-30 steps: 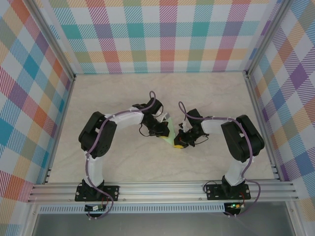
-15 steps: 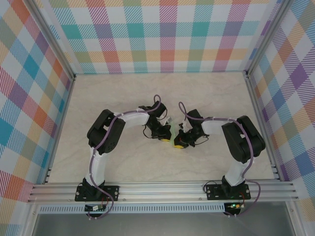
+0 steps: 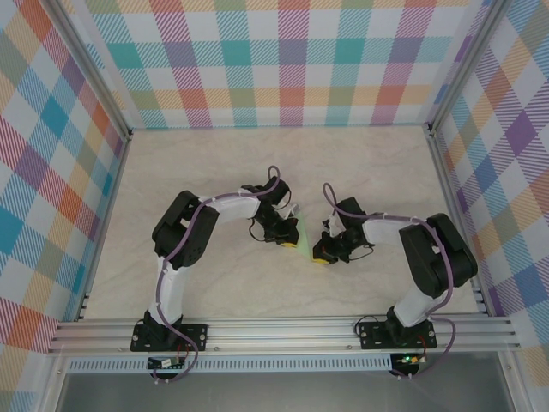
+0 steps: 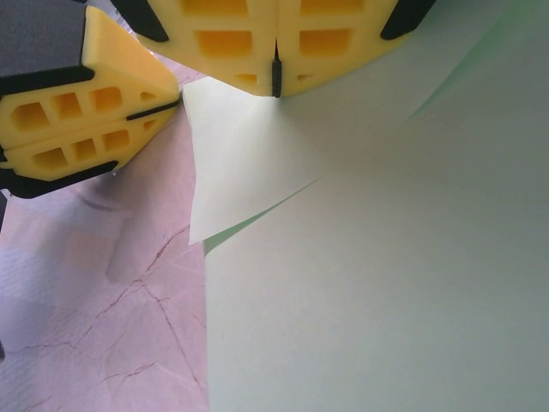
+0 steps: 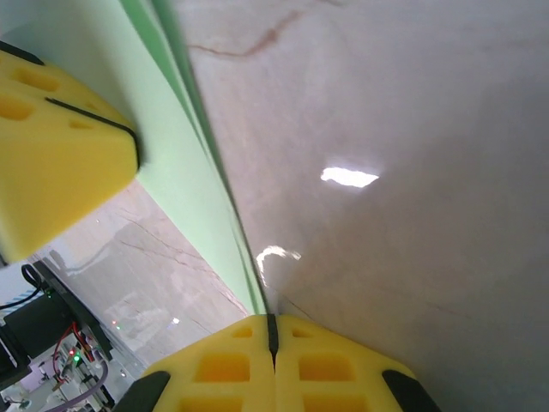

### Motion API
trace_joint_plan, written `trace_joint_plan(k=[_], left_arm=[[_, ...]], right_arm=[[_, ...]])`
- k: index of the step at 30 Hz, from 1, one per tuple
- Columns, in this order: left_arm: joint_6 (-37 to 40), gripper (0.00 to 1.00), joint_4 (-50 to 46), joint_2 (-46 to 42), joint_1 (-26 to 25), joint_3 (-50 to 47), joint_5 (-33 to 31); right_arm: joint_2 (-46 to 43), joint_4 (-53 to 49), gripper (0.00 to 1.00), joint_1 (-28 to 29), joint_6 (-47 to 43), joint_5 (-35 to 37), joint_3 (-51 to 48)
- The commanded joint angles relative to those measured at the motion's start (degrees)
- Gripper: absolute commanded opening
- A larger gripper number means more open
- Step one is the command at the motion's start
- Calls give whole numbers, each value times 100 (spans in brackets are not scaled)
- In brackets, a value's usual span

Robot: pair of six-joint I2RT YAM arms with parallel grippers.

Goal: Fold a paper plane with a square sheet of paper (fold left side to right side)
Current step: Third fold the triangle at the center of the table, then fourth fold the wing at the center of the table.

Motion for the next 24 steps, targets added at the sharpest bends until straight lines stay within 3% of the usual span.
trace_joint_plan(k=[1, 5, 11, 14, 19, 24], left_arm=[[53, 5, -41, 111, 169, -71, -420], [-17, 16, -10, -299, 177, 23, -107], [-214, 35, 113, -1231, 432, -41, 205], [-275, 46, 114, -1654, 689, -323, 48], [-582, 55, 334, -2022, 1097, -1034, -164], [-1049, 60, 929, -1883, 1161, -1371, -30]], right_arm=[[-73, -992, 0, -101, -157, 610, -221], [-790, -932, 1, -101, -337, 680, -85], [-1435, -1170, 34, -92, -975, 1111, 458], [-1234, -1089, 48, -28, -1179, 1184, 797], [-531, -797, 62, 207, -1298, 1238, 1468], [320, -747, 64, 347, -1284, 1497, 2028]])
